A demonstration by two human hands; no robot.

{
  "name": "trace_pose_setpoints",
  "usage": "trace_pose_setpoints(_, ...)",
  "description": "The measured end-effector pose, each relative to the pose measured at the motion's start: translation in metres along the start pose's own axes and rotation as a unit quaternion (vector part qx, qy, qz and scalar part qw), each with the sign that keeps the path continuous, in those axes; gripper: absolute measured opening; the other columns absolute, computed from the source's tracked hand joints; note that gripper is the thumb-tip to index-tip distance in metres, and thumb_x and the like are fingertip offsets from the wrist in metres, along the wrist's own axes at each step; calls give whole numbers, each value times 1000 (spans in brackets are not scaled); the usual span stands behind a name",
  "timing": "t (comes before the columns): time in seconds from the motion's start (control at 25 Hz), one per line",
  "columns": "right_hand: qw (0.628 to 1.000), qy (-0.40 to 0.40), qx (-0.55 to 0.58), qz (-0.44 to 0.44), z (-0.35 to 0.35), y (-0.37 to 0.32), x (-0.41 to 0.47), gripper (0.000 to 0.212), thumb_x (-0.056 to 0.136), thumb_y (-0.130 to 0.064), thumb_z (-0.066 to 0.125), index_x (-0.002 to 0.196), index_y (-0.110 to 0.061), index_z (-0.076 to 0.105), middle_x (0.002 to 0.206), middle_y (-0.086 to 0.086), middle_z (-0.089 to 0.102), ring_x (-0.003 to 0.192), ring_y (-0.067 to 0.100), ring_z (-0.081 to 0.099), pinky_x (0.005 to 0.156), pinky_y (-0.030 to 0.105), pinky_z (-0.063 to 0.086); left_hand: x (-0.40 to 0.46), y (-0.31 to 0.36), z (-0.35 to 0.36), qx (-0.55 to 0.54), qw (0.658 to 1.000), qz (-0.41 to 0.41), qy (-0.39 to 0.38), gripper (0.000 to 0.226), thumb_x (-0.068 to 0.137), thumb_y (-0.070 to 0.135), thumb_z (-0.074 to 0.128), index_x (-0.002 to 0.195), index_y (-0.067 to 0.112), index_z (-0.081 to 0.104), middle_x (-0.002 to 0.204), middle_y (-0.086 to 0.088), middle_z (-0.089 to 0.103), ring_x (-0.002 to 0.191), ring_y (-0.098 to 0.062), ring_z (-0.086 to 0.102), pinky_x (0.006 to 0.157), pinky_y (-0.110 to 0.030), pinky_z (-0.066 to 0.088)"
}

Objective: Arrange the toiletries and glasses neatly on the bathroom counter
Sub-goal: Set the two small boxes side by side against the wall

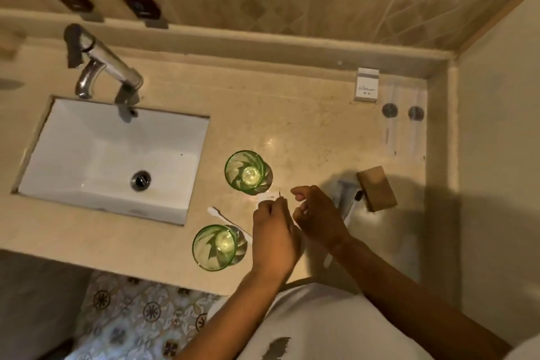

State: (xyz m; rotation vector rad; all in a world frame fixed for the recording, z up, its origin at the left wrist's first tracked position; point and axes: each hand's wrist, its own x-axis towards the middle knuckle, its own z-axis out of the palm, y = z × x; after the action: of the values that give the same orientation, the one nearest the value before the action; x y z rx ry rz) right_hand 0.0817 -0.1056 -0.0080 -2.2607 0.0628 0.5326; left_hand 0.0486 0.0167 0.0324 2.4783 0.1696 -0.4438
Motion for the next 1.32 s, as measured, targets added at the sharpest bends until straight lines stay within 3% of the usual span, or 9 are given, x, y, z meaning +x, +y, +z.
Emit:
trace_pose_setpoints(0.16, 997, -64, -31, -32, 17, -8, -10, 61, 83, -1, 60, 142, -11, 50, 130, 15, 56, 100, 25, 65, 83, 20, 44, -20, -18, 15, 57, 996, -65, -3, 47, 80, 14, 50, 126, 5, 54, 110, -22, 59, 99, -37, 53, 79, -43, 45)
trace_pose_setpoints(0.28, 992, -86, -56, -78, 21, -8, -17, 63, 83, -1, 62, 144, -8, 47, 130, 20, 56, 101, 32, 64, 84, 20, 39, -19, -17, 14, 6, 994, -105, 8, 54, 79, 19, 49, 131, 5, 50, 117, -25, 55, 102, -42, 52, 84, -49, 47)
trace_pose_setpoints(0.44, 992, -56, -45, -108, 23, -7, -26, 56, 83, 1, 63, 137, 1, 53, 124, 23, 63, 101, 34, 66, 90, 21, 42, -18, -15, 11, -68, 988, -136, -11, 62, 79, 28, 43, 138, 9, 47, 129, -22, 53, 118, -41, 48, 98, -48, 42)
trace_pose_setpoints(0.64, 994, 2, -28, -108, 23, -1, -30, 54, 79, -18, 43, 125, 4, 62, 112, 22, 67, 87, 32, 69, 84, 25, 53, -18, -8, 7, -130, 978, -164, -12, 55, 86, 23, 49, 139, 10, 53, 139, -15, 53, 131, -31, 46, 107, -39, 38)
trace_pose_setpoints(0.76, 995, 49, -10, -86, 12, 4, -25, 56, 79, -20, 42, 125, 1, 63, 112, 19, 67, 94, 27, 68, 86, 10, 42, -11, -1, 3, -115, 986, -115, 20, 54, 81, 21, 40, 128, 10, 62, 129, -13, 61, 123, -31, 49, 101, -36, 38)
trace_pose_setpoints(0.88, 994, 83, 16, -66, -5, 12, -16, 48, 80, -7, 54, 127, -2, 62, 115, 16, 66, 102, 25, 67, 85, 10, 46, 4, 10, 3, -90, 995, -44, 28, 48, 78, 17, 42, 118, 11, 66, 121, -10, 64, 115, -29, 52, 91, -28, 35)
trace_pose_setpoints(1.0, 991, 118, 42, -45, -24, 19, -2, 48, 80, -8, 64, 128, -9, 61, 117, 9, 63, 97, 23, 65, 78, 9, 45, 28, 25, 6, -128, 991, -37, 33, 37, 84, 18, 45, 115, 11, 65, 117, -8, 66, 110, -24, 58, 88, -26, 39)
trace_pose_setpoints(1.16, 985, 171, 20, -14, -43, 23, 22, 53, 80, -33, 70, 128, -13, 60, 119, 5, 61, 102, 21, 58, 85, 29, 51, 66, 51, 9, -194, 979, -50, 36, 24, 97, 15, 49, 117, 17, 63, 113, -1, 69, 102, -17, 63, 85, -30, 50)
trace_pose_setpoints(1.32, 982, 184, 6, 37, -61, 33, 59, 59, 82, -30, 77, 134, -15, 54, 125, 6, 60, 111, 24, 55, 91, 33, 50, 108, 75, 9, -234, 970, -69, 16, 18, 98, 15, 50, 110, 18, 62, 104, 1, 71, 94, -17, 65, 68, -19, 43)
